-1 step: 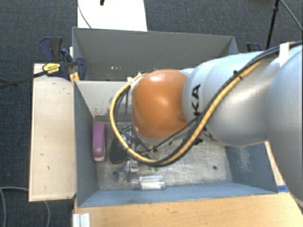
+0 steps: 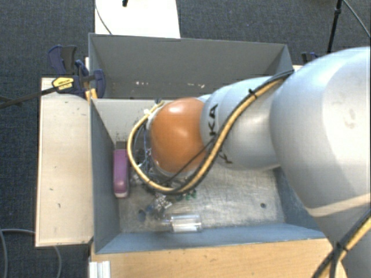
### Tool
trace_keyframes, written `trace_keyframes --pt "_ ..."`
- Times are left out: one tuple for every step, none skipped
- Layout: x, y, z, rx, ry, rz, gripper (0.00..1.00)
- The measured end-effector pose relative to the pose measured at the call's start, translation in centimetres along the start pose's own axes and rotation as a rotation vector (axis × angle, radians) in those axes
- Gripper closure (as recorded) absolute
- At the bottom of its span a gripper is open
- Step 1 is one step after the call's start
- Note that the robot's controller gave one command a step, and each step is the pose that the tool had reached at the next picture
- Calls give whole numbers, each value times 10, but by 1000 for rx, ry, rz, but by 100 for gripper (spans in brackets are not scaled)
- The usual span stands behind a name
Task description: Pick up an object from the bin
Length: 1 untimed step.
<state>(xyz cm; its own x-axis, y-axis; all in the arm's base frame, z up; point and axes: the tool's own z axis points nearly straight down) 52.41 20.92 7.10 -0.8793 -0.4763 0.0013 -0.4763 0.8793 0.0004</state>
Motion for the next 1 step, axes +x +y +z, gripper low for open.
trace_keyframes --pt "-1 0 -2 -1 -2 6 100"
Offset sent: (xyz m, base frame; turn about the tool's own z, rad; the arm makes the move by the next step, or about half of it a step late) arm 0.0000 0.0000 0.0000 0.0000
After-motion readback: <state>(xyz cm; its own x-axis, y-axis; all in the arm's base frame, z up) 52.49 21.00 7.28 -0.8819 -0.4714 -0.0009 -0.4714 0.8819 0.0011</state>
